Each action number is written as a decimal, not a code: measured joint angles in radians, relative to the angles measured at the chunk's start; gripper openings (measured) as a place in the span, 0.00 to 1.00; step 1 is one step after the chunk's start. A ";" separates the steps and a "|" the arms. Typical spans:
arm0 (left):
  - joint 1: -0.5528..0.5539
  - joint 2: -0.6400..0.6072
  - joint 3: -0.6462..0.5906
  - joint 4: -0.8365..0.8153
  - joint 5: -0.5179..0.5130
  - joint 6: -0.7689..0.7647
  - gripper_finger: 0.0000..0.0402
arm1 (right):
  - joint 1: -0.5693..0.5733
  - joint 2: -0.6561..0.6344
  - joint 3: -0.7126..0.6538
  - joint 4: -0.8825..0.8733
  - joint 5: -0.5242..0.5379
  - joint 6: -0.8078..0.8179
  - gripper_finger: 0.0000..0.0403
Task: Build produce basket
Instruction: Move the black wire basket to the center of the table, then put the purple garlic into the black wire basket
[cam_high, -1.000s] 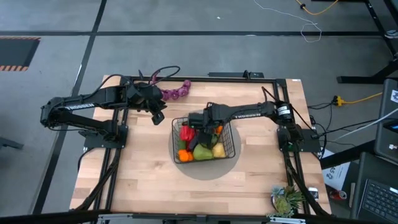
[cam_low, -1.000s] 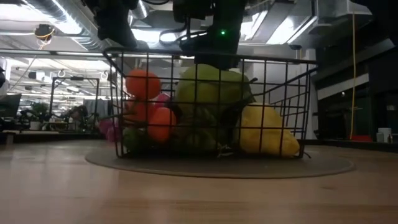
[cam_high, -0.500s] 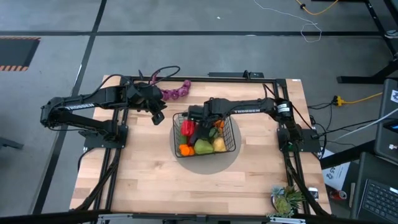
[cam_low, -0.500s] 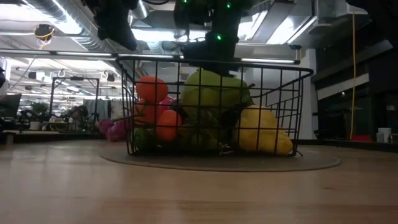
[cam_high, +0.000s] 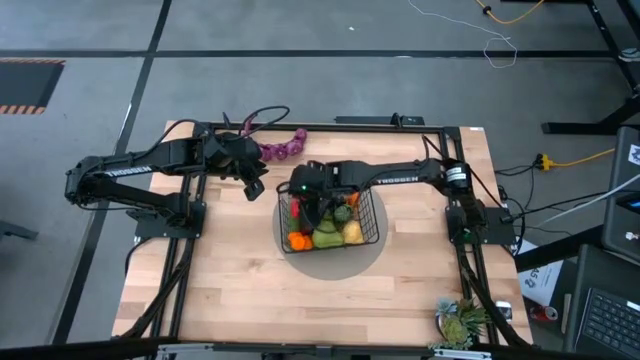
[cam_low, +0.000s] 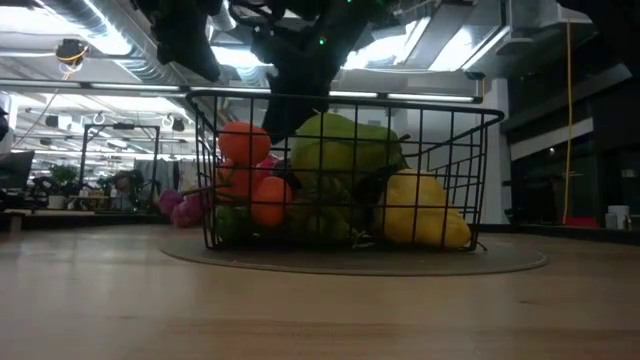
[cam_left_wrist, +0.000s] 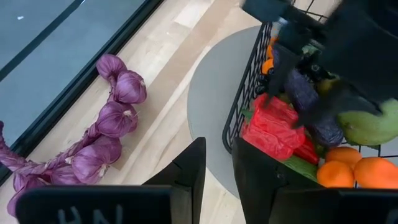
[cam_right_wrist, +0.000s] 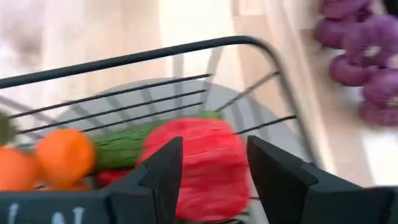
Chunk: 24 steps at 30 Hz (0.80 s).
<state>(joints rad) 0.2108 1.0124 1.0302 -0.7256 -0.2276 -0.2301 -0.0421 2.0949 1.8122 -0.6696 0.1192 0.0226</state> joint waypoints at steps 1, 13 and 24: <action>0.000 0.000 0.000 0.000 0.000 -0.001 0.18 | -0.010 0.000 0.000 0.005 0.001 -0.002 0.45; 0.000 0.000 0.000 0.000 -0.001 -0.002 0.18 | -0.088 0.000 0.000 0.026 -0.007 -0.003 0.45; 0.000 0.000 0.000 0.000 0.002 -0.016 0.18 | -0.096 -0.006 0.069 -0.093 0.010 -0.005 0.45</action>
<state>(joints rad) 0.2111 1.0126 1.0302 -0.7254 -0.2255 -0.2456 -0.1382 2.0891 1.8807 -0.7626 0.1294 0.0176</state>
